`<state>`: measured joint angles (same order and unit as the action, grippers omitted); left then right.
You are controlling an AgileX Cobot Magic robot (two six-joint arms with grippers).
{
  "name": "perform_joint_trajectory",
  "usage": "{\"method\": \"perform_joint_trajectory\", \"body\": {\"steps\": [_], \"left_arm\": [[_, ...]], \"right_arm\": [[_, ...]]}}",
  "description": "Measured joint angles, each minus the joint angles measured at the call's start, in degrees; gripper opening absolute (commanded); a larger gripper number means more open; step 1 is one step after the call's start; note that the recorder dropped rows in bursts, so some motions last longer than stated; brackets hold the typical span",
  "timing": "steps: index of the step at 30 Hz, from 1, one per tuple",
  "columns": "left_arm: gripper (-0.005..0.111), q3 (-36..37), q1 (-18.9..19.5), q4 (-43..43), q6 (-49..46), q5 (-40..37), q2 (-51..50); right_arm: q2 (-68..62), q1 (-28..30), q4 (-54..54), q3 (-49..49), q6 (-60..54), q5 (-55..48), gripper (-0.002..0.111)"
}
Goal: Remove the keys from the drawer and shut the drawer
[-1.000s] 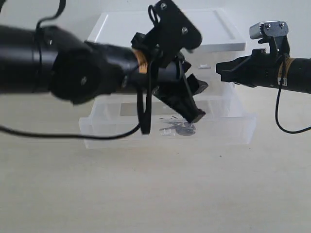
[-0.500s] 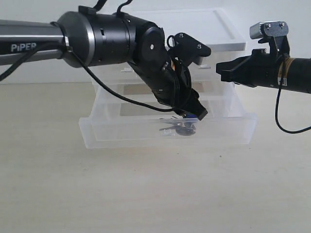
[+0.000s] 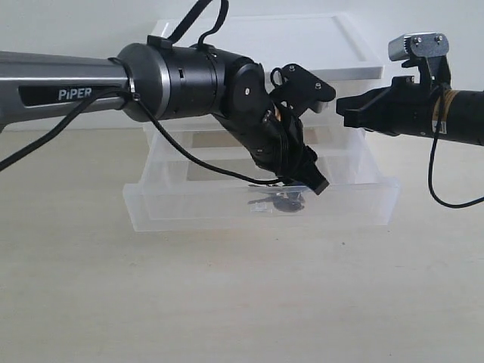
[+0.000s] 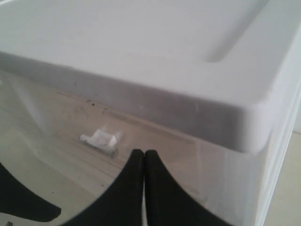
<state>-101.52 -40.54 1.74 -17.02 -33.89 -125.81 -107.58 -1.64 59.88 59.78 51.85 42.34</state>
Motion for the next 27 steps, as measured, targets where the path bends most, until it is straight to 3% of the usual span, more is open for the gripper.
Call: {"method": "perform_joint_trajectory", "body": {"steps": [5,15,27], "left_arm": [[0.055,-0.05,0.19,-0.22,-2.85,-1.80,0.36],[0.055,-0.28,0.10,4.88,-10.48,-9.46,3.03],[0.055,6.03,-1.81,4.49,-13.65,-8.48,7.32]], "right_arm": [[0.00,0.00,0.11,0.00,0.00,-0.13,0.000],[0.00,0.00,0.33,0.00,0.00,-0.60,0.000],[0.00,0.00,0.66,0.00,0.00,-1.08,0.000]]}}
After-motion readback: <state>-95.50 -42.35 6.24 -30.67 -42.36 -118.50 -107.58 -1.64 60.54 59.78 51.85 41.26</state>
